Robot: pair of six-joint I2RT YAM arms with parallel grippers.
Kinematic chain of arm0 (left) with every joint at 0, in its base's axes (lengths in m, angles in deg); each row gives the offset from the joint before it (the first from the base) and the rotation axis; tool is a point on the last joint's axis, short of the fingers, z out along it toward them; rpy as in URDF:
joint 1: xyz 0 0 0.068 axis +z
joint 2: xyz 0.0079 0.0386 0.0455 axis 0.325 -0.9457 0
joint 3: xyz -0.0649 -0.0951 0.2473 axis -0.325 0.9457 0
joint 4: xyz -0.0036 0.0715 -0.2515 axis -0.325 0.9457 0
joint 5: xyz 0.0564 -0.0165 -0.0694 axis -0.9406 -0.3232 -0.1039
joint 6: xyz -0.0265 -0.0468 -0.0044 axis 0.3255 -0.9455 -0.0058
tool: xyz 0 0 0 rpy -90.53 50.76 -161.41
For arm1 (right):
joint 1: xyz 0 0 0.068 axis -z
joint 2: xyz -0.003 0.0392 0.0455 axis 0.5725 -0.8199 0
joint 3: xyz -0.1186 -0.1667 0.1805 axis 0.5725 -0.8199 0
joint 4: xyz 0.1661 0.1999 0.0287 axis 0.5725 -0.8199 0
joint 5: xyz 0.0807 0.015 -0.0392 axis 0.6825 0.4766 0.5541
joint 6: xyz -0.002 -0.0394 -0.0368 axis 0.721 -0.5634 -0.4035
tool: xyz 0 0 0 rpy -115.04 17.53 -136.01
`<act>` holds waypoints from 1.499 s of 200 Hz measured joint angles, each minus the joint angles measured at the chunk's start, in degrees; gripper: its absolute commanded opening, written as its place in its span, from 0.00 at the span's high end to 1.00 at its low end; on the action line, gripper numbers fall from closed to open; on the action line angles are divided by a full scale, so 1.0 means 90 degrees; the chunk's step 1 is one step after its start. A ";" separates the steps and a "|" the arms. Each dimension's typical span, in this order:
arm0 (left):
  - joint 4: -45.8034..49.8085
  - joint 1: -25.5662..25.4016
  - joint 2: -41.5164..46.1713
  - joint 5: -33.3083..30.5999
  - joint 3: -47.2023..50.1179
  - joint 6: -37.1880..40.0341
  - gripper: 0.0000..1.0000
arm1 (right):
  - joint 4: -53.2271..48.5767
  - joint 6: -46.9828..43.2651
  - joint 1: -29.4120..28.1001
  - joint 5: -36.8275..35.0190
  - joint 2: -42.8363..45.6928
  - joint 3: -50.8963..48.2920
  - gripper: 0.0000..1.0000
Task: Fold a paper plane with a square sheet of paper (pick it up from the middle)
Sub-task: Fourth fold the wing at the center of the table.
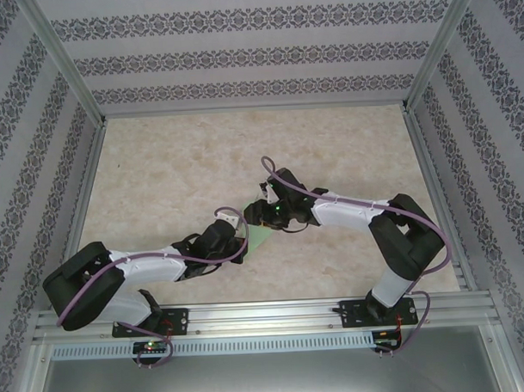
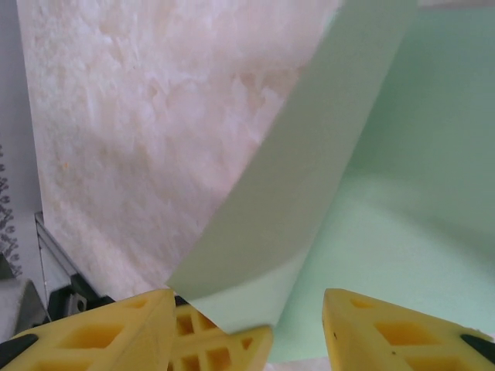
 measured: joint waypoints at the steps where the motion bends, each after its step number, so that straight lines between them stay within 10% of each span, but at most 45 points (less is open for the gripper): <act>1: 0.0002 0.0000 0.0000 -0.0002 0.0000 0.0002 0.96 | -0.0010 0.0002 -0.0007 -0.0015 0.0000 0.0010 0.45; 59: 0.0136 0.0044 0.0005 -0.0206 -0.0002 0.0121 0.96 | -0.1406 0.0391 -0.0432 -0.1139 -0.0219 0.0843 0.46; 213: 0.0313 0.0041 -0.0189 -0.0112 -0.0236 0.0952 0.95 | -0.1758 0.1076 -0.0124 -0.1110 -0.0321 0.1290 0.46; 300: 0.0440 0.0041 -0.0253 -0.0112 -0.0296 0.1122 0.90 | -0.1923 0.1256 -0.0136 -0.1095 -0.0741 0.1387 0.69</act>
